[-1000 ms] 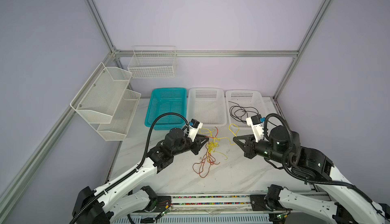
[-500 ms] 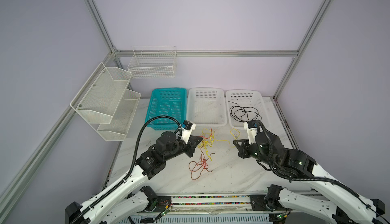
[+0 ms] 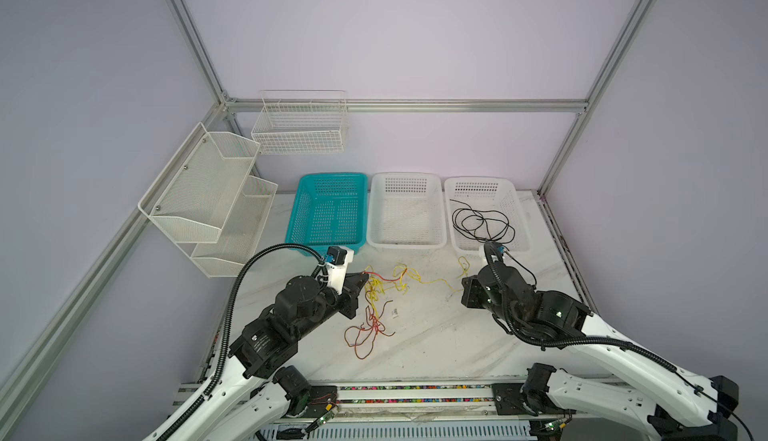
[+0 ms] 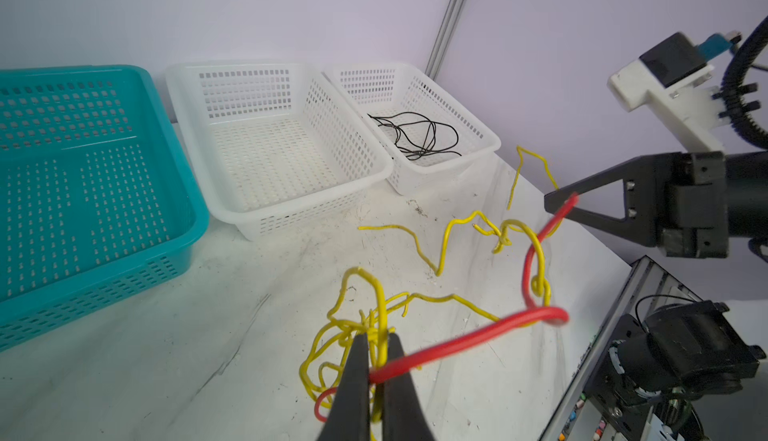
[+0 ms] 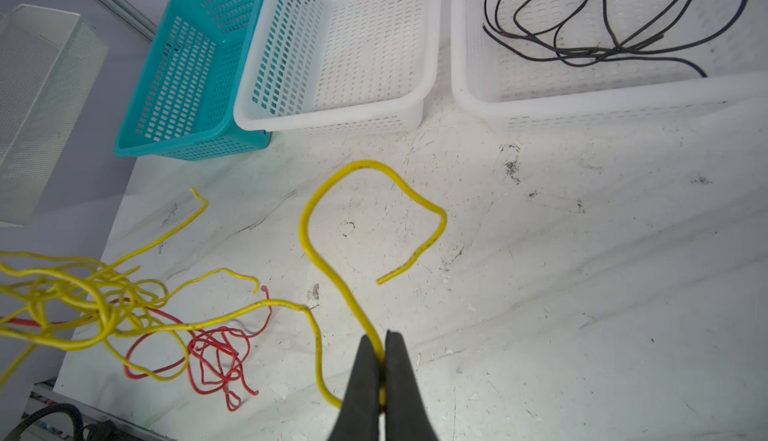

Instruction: Untangle the cables

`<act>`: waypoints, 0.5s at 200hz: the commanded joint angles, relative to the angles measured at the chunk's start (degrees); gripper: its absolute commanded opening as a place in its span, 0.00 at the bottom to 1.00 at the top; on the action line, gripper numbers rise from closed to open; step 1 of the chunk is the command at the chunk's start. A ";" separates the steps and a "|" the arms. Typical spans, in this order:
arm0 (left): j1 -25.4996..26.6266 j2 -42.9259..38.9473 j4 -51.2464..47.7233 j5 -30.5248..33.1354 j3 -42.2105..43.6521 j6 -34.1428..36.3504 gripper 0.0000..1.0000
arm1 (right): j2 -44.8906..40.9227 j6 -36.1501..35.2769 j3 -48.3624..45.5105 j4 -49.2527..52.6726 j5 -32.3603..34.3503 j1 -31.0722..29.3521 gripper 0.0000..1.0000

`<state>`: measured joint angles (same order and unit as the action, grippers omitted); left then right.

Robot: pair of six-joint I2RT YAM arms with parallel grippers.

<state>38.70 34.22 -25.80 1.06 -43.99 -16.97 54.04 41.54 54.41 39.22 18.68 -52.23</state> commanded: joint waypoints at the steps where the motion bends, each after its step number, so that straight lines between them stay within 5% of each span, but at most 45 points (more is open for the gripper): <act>1: -2.05 -5.96 4.84 5.59 2.68 -0.92 0.00 | 1.28 1.43 -1.55 3.18 3.78 1.45 0.00; 32: -4.05 -10.66 4.30 8.69 3.30 -1.45 0.00 | 1.49 2.30 -1.28 4.11 3.96 5.43 0.00; 100: -5.00 -6.28 -2.36 9.45 0.54 -1.07 0.00 | -3.35 -0.42 -0.12 6.16 -1.21 17.90 0.00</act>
<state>34.85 27.79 -27.99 6.61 -42.57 -18.28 51.55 41.98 53.28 40.56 17.34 -38.76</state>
